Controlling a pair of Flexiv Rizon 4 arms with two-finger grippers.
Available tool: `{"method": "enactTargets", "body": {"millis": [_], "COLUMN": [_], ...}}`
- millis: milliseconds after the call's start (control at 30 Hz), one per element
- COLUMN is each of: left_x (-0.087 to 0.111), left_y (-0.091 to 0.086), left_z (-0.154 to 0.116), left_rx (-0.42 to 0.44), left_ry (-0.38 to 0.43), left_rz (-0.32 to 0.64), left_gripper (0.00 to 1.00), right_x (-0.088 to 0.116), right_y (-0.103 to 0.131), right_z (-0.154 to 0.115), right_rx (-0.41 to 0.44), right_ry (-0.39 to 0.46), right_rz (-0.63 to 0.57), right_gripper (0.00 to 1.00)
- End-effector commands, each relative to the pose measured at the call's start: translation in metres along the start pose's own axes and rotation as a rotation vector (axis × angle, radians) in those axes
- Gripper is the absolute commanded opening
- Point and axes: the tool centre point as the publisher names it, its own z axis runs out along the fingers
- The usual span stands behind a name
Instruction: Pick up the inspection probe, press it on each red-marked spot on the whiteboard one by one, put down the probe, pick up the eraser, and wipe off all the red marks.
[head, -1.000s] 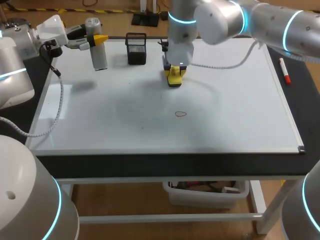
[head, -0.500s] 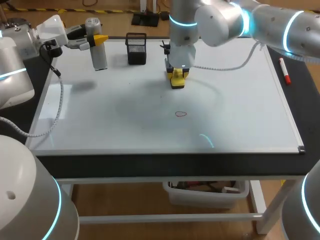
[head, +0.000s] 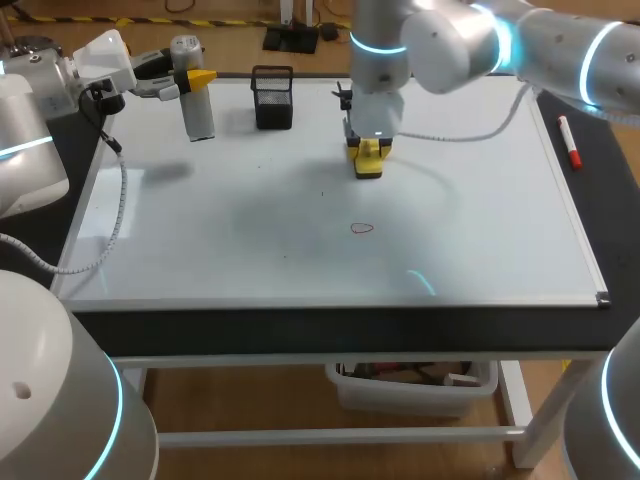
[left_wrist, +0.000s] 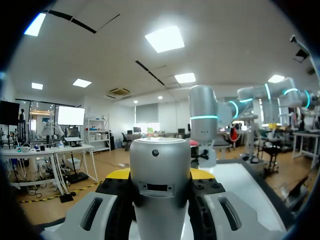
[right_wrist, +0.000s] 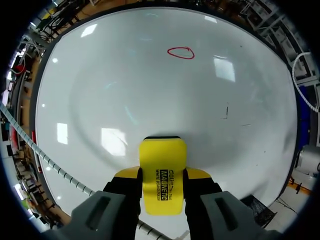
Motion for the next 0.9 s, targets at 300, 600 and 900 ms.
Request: {"method": "enactTargets", "body": {"millis": [300,600,900], "left_x": [0.0,0.0,0.0], "left_y": [0.0,0.0,0.0], "left_z": [0.0,0.0,0.0], "left_rx": [0.003,0.003,0.003], "left_ry": [-0.001,-0.001,-0.001], "left_rz": [0.002,0.002,0.002], "left_gripper": [0.0,0.0,0.0], "right_x": [0.024,0.036,0.068], "right_y": [0.005,0.005,0.007], "right_z": [0.001,-0.02,-0.045], "right_rx": [0.011,0.032,0.054], "right_ry": [0.008,0.043,0.023], "right_rz": [0.027,0.009,0.07], "right_gripper": [0.0,0.0,0.0]}}
